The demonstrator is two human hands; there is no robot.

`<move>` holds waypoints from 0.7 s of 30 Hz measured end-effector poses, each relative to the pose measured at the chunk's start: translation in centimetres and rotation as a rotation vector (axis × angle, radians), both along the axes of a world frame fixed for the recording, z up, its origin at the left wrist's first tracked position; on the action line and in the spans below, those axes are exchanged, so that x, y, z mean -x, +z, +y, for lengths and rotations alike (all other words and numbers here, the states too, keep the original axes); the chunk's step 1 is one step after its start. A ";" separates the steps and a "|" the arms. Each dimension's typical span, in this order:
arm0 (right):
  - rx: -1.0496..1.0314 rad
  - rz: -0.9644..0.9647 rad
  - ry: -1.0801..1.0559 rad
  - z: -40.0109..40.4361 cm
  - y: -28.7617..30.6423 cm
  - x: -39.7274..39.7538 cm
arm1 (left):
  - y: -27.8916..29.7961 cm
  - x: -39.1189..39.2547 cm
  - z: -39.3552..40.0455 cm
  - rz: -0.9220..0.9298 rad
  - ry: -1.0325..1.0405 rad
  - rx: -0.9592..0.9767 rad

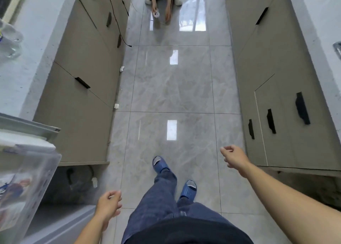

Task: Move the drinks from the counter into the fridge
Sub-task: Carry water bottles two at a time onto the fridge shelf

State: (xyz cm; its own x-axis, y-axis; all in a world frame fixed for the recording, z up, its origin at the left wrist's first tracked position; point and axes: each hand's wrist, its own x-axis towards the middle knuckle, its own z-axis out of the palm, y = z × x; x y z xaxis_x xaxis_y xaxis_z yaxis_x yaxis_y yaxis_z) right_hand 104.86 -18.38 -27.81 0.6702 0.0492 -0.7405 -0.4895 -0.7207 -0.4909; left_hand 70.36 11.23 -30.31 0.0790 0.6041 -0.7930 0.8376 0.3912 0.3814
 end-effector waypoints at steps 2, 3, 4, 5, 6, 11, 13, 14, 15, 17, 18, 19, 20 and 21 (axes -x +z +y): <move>-0.012 -0.022 0.048 2.9 0.1 -2.8 | -0.6 -0.7 0.9 0.035 0.038 0.008; -0.013 -0.025 0.075 4.4 0.0 -4.0 | -0.9 -1.1 1.5 0.054 0.061 0.009; -0.011 -0.022 0.096 5.8 -0.1 -5.2 | -1.2 -1.6 2.2 0.074 0.087 0.005; -0.008 -0.018 0.111 7.1 -0.3 -6.3 | -1.5 -2.3 3.0 0.091 0.109 -0.001; -0.001 -0.014 0.126 8.4 -0.4 -7.3 | -1.9 -3.2 3.9 0.100 0.133 -0.005; 0.074 0.006 0.203 13.8 -0.8 -11.5 | -2.9 -9.4 9.7 0.080 0.218 0.057; 0.101 0.012 0.244 15.9 -0.9 -12.8 | -2.5 -12.5 12.2 0.023 0.241 0.060; 0.111 0.014 0.262 17.1 -1.0 -13.6 | -2.2 -14.2 13.5 -0.012 0.254 0.053; 0.119 0.018 0.281 18.4 -1.1 -14.6 | -1.9 -15.8 15.0 -0.047 0.269 0.043; 0.138 0.039 0.319 21.0 -1.3 -16.7 | -1.2 -18.9 17.8 -0.117 0.300 0.029; 0.141 0.053 0.342 22.2 -1.4 -17.6 | -0.7 -20.2 19.0 -0.153 0.324 0.024; 0.140 0.065 0.367 23.5 -1.5 -18.6 | -0.2 -21.4 20.0 -0.190 0.357 0.016; 0.142 0.072 0.394 24.8 -1.7 -19.7 | 0.2 -22.5 21.0 -0.218 0.390 0.005; 0.149 0.071 0.426 26.2 -1.9 -20.8 | 0.7 -23.4 21.8 -0.237 0.421 -0.010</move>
